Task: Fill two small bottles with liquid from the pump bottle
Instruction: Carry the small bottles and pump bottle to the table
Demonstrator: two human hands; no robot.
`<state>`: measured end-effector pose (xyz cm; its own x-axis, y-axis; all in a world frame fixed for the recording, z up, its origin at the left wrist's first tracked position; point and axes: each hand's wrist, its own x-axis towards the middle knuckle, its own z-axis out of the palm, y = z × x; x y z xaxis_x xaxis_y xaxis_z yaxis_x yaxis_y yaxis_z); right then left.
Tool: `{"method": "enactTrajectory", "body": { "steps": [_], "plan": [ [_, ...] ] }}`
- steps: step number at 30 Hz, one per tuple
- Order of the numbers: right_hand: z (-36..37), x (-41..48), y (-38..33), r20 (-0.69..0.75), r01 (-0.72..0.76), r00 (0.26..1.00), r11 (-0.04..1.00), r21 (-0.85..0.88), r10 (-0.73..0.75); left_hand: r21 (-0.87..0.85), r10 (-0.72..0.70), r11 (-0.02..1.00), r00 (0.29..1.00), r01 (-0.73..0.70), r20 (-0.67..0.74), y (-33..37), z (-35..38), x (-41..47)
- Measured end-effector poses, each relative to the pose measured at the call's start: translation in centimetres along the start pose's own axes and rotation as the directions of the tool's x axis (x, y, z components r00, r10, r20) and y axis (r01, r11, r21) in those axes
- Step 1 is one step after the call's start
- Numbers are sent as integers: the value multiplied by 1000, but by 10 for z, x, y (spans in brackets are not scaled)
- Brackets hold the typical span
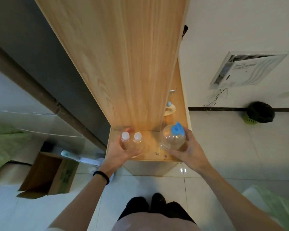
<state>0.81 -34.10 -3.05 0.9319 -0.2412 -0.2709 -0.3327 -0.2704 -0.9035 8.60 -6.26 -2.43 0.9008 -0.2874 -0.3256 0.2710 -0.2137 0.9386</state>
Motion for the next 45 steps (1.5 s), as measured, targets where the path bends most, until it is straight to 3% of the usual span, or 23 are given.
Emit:
{"method": "enactTrajectory", "body": {
  "steps": [6, 17, 21, 25, 33, 38, 45],
  "plan": [
    [9, 8, 6, -39, 13, 999, 999, -35, -15, 105, 25, 994, 1000, -26, 12, -4, 0, 15],
    [17, 8, -4, -158, -31, 987, 987, -156, 6, 138, 12, 990, 1000, -13, 3, 1, 8, 19],
    [25, -7, -15, -223, -79, 972, 997, 1, 77, 51, 11, 999, 1000, -11, 8, 5, 5, 2],
    [35, -44, -17, -240, -72, 962, 972, 224, 127, -40, 23, 999, 991, -18, 134, 4, -1, -26],
    [66, -141, -4, -252, -93, 928, 824, 559, 275, -99, -97, 985, 926, 142, 365, -11, -8, -72],
    [85, -205, 18, -306, -147, 859, 770, 621, 410, -21, -174, 974, 810, 224, 561, -20, -4, -85],
    [112, -299, 41, -426, -164, 722, 733, 660, 546, 53, -243, 959, 711, 278, 660, -30, 14, -105]
  ]
}}
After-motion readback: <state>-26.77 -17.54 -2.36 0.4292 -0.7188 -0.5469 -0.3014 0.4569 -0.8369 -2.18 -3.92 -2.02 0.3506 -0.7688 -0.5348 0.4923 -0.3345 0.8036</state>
